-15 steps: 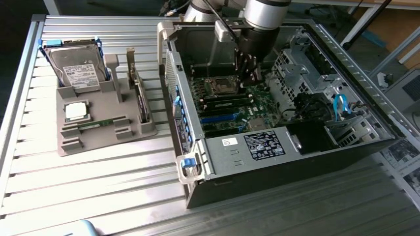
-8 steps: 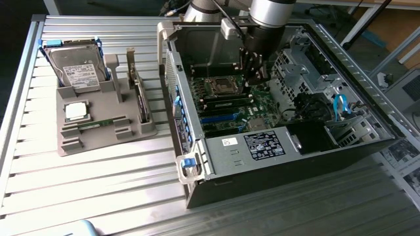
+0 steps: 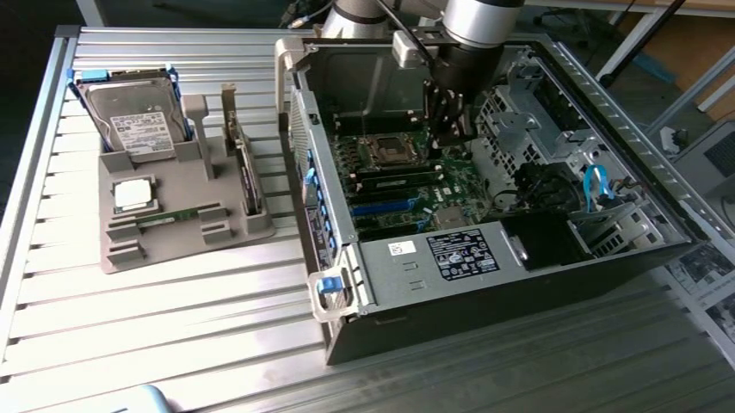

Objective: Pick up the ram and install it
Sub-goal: 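Press down the ram until it locks into place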

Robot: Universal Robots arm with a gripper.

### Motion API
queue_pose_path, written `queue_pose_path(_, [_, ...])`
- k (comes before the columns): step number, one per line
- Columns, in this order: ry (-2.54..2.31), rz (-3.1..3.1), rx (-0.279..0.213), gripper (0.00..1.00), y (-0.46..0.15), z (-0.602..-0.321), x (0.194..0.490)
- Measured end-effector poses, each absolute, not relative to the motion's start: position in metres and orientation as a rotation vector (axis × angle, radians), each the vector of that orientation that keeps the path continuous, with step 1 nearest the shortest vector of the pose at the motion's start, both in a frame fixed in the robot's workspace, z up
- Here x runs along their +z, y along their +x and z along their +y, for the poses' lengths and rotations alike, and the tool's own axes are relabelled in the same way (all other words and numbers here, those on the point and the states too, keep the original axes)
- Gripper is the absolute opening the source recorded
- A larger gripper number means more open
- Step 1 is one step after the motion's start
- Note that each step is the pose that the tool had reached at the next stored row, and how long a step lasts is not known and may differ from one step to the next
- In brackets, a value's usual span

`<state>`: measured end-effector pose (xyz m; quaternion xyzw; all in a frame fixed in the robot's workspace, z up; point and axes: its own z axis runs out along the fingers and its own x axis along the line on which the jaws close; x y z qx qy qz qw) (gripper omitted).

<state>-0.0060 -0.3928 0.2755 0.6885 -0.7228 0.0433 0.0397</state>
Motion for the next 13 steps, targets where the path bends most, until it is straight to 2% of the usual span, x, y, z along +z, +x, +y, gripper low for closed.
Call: queue_pose_path(13, [2.106,-2.229,0.121,0.11,0.007,-0.391,0.278])
